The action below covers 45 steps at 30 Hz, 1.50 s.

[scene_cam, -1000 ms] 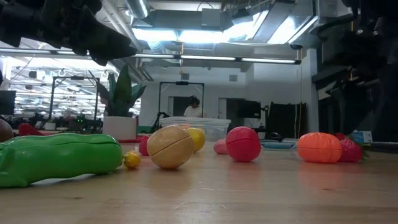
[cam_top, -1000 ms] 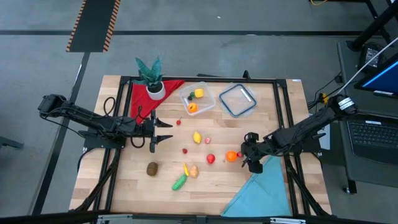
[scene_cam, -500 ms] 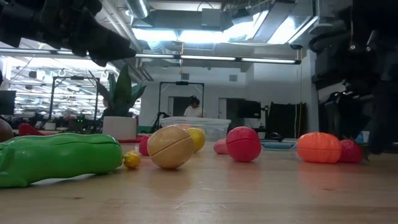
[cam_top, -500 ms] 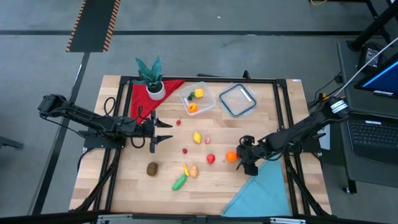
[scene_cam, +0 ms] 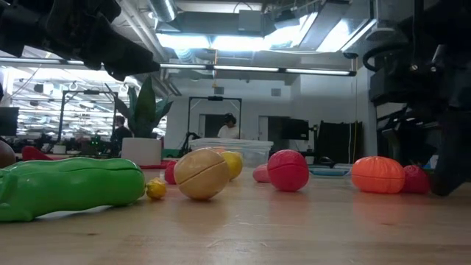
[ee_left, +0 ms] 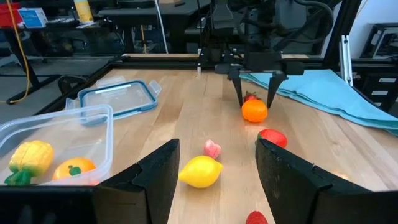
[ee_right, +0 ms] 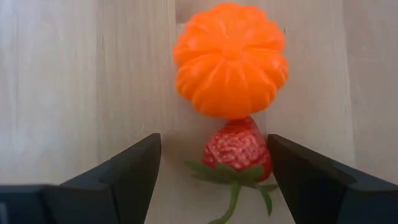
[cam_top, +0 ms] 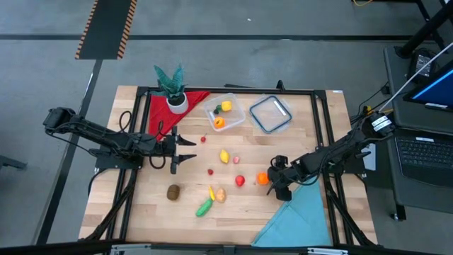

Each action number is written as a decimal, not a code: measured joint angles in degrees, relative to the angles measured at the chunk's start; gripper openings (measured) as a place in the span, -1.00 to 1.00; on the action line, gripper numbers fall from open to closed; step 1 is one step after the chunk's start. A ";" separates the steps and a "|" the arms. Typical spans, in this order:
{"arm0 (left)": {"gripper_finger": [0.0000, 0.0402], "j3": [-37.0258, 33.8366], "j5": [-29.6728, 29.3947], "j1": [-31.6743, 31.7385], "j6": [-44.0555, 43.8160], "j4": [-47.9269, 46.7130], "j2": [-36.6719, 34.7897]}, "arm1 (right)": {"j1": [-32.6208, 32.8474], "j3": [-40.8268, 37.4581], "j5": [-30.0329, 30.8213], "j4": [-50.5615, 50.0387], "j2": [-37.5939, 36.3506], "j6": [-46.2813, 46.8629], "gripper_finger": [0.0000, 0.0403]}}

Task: Pick and placing Produce into tupperware
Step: Put the right red strawberry into the transparent container

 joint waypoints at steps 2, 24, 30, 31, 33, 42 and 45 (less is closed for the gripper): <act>0.02 0.00 0.00 0.00 0.01 0.02 0.00 | -0.12 0.00 0.00 -0.03 0.00 -0.01 0.42; 0.02 0.00 0.00 0.00 0.04 0.02 0.00 | -0.17 0.00 0.49 -1.12 0.00 0.37 -0.27; 0.02 0.00 0.00 0.01 0.02 0.02 0.00 | -1.26 -0.02 0.77 -1.15 -0.17 3.27 -0.28; 0.02 0.00 0.00 0.00 0.03 0.02 0.00 | -1.58 -0.04 0.64 -1.16 -0.32 3.32 -0.28; 0.02 0.00 0.00 0.00 0.03 0.02 0.00 | -2.26 -0.18 0.64 -1.62 -0.87 3.45 -0.28; 0.02 0.00 0.00 0.00 0.03 0.02 0.00 | -5.25 -0.24 0.16 -1.59 -1.70 1.29 -0.28; 0.02 0.00 0.00 0.00 0.04 0.02 0.00 | -6.11 -0.24 -0.46 -1.61 -2.87 0.07 -0.28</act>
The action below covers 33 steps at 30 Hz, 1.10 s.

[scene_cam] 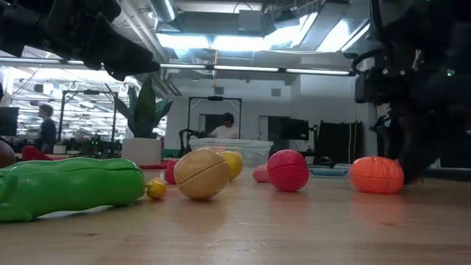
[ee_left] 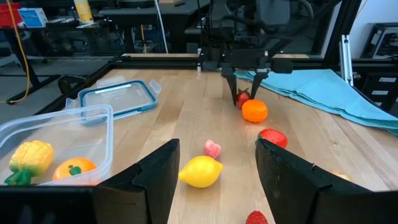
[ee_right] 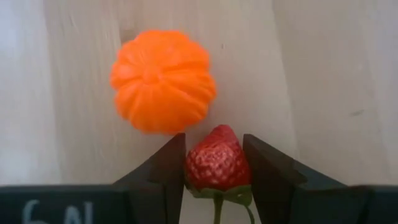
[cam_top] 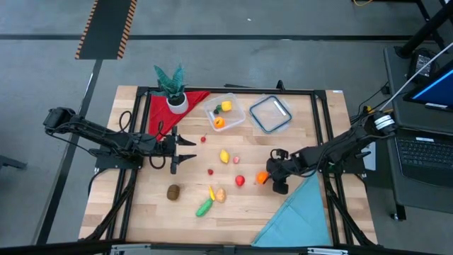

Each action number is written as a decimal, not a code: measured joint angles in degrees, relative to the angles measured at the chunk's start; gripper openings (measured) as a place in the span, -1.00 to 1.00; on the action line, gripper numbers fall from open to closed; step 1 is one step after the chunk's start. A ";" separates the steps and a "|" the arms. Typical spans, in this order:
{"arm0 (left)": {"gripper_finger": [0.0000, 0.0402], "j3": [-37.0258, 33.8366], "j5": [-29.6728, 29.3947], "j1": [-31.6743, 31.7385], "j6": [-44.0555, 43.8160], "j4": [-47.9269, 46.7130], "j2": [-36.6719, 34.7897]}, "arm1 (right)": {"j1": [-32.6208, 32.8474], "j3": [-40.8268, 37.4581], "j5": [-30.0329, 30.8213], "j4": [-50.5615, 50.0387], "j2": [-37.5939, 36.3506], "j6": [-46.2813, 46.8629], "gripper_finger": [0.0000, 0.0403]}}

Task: Pick and placing Produce into tupperware
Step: Put the right red strawberry into the transparent container

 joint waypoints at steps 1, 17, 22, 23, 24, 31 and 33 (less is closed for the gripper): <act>0.02 0.00 0.00 0.00 0.00 0.00 0.00 | -0.17 0.00 0.00 -0.29 -0.76 -0.33 -0.28; 0.02 0.00 0.00 0.01 0.00 -0.17 0.00 | -4.88 -1.83 5.73 -3.62 -25.65 -10.76 -0.28; 0.02 0.00 -0.01 0.01 0.02 -0.33 0.00 | -5.35 -3.94 8.90 -2.52 -32.71 -12.40 -0.28; 0.02 0.00 0.00 0.02 0.00 -0.35 0.00 | -5.37 -4.59 9.24 -1.68 -33.85 -12.80 -0.28; 0.02 0.00 0.00 0.02 0.02 -0.37 0.00 | -5.48 -5.32 9.51 -0.34 -35.06 -13.61 -0.28; 0.02 0.00 0.00 0.02 0.03 -1.13 -0.01 | -6.74 -12.85 9.70 12.61 -41.67 -17.23 -0.28; 0.02 0.00 -0.02 0.02 0.04 -1.25 0.00 | -7.26 -15.50 9.49 18.61 -42.74 -18.67 -0.28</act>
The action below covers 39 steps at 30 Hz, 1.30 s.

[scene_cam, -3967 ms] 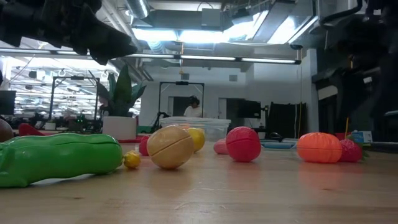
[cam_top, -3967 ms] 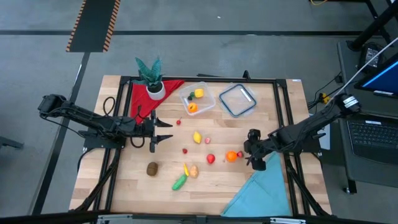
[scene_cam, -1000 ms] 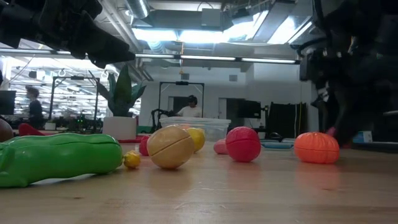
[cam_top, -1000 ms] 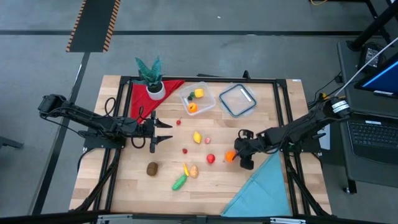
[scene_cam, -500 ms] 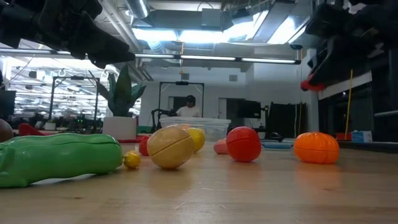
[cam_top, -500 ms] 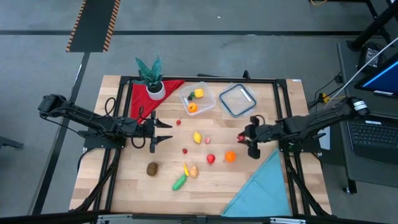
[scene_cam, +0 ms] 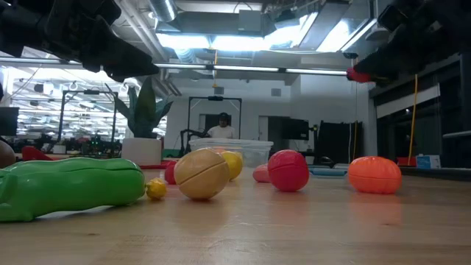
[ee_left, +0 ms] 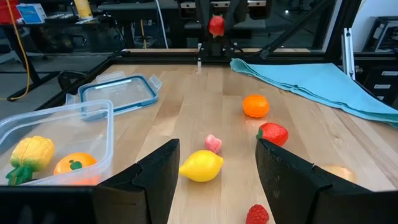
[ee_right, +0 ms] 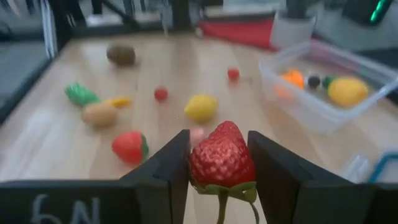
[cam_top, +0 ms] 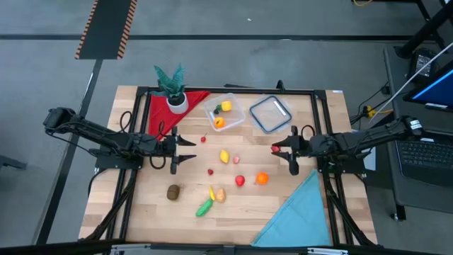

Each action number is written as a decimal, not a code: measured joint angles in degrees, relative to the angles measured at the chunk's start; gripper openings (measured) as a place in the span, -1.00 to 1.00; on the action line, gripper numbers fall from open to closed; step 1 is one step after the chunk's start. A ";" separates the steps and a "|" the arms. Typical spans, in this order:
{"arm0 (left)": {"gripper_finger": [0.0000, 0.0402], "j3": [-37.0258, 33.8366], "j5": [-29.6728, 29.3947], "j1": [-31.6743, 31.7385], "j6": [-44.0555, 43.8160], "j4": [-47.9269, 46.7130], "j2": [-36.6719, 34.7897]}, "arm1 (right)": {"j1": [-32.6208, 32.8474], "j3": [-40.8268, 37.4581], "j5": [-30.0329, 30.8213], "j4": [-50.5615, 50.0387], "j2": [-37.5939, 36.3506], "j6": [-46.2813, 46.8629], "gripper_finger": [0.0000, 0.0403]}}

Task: Pick and placing Produce into tupperware
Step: Put the right red strawberry into the transparent container

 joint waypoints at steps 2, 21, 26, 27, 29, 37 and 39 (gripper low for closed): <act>0.02 0.00 0.02 0.00 0.00 -0.04 0.00 | -0.33 -2.29 -0.61 5.91 -0.50 -1.97 -0.28; 0.02 0.00 -0.02 0.00 0.42 -0.03 0.00 | -2.07 -6.90 0.54 19.42 -0.63 -4.22 -0.28; 0.02 0.00 -0.04 0.00 0.72 -0.02 0.00 | -4.79 -6.90 3.05 21.57 0.19 -1.94 -0.28; 0.02 0.00 -0.04 0.00 1.15 -0.02 0.00 | -5.47 -6.90 3.19 21.66 0.65 -1.39 -0.28; 0.02 0.00 -0.05 0.00 1.88 -0.03 0.00 | -6.85 -6.90 3.21 21.76 1.89 -1.03 -0.28; 0.02 0.00 -0.07 0.00 1.90 -0.02 0.00 | -11.14 -6.88 3.04 30.68 10.55 -1.63 -0.28; 0.02 0.00 -0.07 0.00 1.90 -0.02 0.00 | -12.19 -6.90 2.05 33.16 13.03 -2.54 -0.28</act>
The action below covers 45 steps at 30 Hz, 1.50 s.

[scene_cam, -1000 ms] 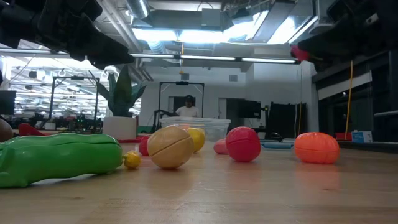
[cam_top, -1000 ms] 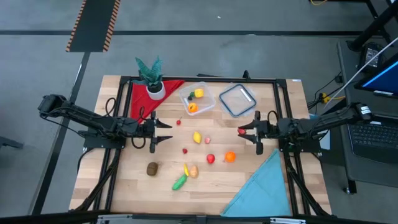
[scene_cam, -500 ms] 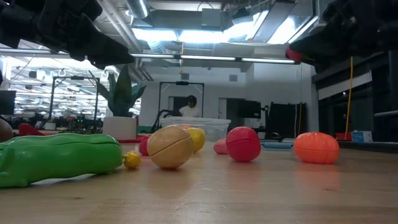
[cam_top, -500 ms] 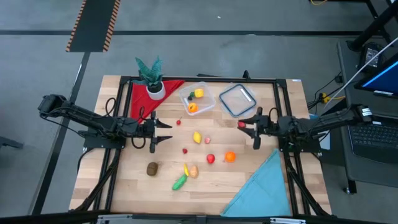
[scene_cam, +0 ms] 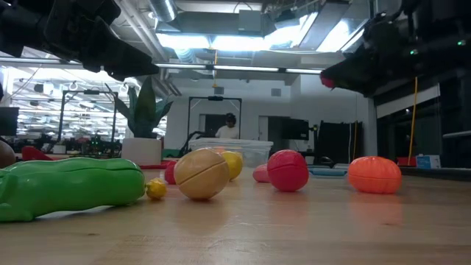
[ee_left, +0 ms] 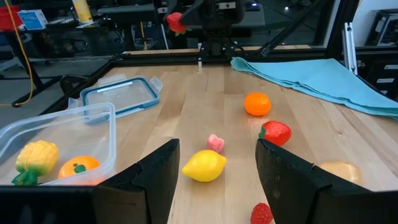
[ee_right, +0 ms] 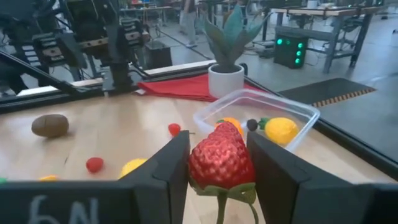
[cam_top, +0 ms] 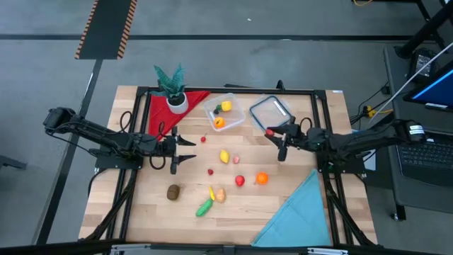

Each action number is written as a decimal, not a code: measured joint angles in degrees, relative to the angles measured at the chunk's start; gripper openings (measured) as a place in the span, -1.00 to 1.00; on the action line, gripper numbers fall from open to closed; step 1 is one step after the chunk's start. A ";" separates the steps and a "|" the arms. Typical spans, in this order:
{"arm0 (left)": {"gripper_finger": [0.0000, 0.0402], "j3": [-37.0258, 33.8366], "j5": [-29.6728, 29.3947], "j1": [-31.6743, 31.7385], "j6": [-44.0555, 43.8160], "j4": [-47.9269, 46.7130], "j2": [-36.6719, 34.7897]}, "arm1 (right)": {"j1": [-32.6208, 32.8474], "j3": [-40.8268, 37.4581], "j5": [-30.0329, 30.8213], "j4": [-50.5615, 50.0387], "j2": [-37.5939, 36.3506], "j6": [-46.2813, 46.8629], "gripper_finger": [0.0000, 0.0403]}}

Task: Pick and placing Produce into tupperware
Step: Put the right red strawberry into the transparent container

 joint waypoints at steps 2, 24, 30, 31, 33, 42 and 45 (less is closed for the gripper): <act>0.02 0.00 -0.02 0.00 0.00 0.00 0.00 | -1.21 0.19 -1.89 2.70 2.56 -0.11 -0.28; 0.02 0.00 -0.04 0.00 0.00 -0.68 0.00 | -17.45 25.04 -17.93 2.41 34.41 -1.65 -0.28; 0.02 -0.02 -0.04 0.00 -0.31 -3.52 0.00 | -19.68 32.96 -21.48 1.17 40.70 -3.52 -0.28; 0.02 -0.02 -0.04 0.00 -0.36 -3.56 -0.01 | -20.14 34.18 -21.89 0.08 41.43 -3.56 -0.28; 0.02 -0.02 -0.04 0.00 -0.35 -3.56 -0.02 | -20.86 36.38 -22.10 -2.12 42.80 -3.58 -0.28; 0.02 -0.02 -0.04 0.00 -0.36 -4.46 -0.02 | -23.03 43.70 -25.17 -12.36 45.32 -4.82 -0.28; 0.02 -0.02 -0.04 0.00 -0.35 -4.46 -0.02 | -23.29 46.85 -25.20 -20.98 45.32 -4.97 -0.28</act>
